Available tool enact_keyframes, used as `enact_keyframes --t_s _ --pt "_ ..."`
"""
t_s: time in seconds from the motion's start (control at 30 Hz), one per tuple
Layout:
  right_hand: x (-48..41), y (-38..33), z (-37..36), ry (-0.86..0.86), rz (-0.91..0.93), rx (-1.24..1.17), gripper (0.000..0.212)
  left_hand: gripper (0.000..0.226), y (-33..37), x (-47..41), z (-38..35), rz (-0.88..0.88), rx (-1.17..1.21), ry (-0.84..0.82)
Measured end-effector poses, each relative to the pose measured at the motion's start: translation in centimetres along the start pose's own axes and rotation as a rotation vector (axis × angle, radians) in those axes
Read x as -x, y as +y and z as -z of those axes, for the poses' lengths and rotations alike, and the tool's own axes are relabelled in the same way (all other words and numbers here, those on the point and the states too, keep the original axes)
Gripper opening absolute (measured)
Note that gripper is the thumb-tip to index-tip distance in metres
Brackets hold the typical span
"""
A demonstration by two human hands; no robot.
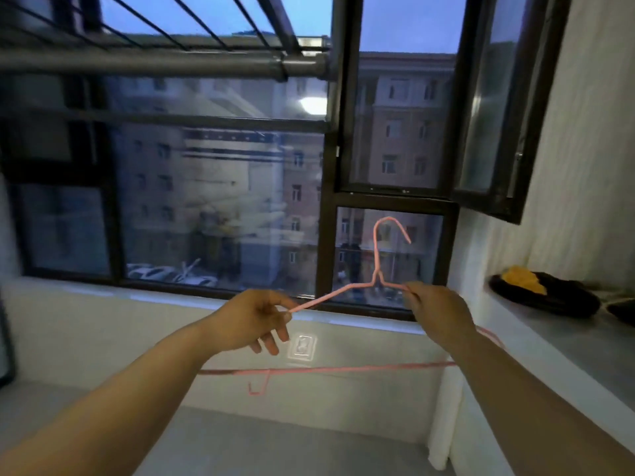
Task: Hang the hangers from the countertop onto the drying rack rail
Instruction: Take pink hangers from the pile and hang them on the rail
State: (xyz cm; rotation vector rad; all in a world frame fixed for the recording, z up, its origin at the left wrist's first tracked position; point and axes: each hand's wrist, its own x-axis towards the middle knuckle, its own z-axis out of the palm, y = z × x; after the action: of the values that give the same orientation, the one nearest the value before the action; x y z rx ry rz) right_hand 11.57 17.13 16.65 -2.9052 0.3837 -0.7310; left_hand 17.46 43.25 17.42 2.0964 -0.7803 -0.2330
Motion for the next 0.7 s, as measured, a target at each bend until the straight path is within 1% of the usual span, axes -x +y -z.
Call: enact_keyframes --t_s 0.07,0.17,0.33,0.5,0.6,0.67,0.7 --pt "-0.8 -5.6 -1.4 -0.031 0.104 -0.059 0.031 0.013 -1.7 2.1 2.8 0.04 -0.017 0.06" --pt "-1.7 -13.3 -3.4 -0.044 0.239 -0.153 0.028 0.014 -4.3 5.0 6.9 0.074 -0.063 0.194" --pt "-3.4 -24.7 -6.1 -0.058 0.404 -0.196 0.028 0.016 -9.3 9.8 13.7 0.165 -0.131 0.441" --pt "-5.6 -35.4 -8.5 -0.113 0.542 -0.302 0.025 0.019 -14.4 14.2 19.8 0.299 -0.153 0.633" --pt "-6.8 -41.1 -9.6 -0.127 0.637 -0.305 0.027 0.019 -17.1 16.1 23.2 0.361 -0.148 0.748" --pt "-7.7 -44.4 -10.2 -0.117 0.68 -0.33 0.027 0.019 -17.7 17.3 25.5 0.403 -0.176 0.782" --pt "-7.5 -44.6 -9.7 -0.158 0.676 -0.33 0.027 0.019 -17.6 17.3 25.8 0.411 -0.179 0.789"
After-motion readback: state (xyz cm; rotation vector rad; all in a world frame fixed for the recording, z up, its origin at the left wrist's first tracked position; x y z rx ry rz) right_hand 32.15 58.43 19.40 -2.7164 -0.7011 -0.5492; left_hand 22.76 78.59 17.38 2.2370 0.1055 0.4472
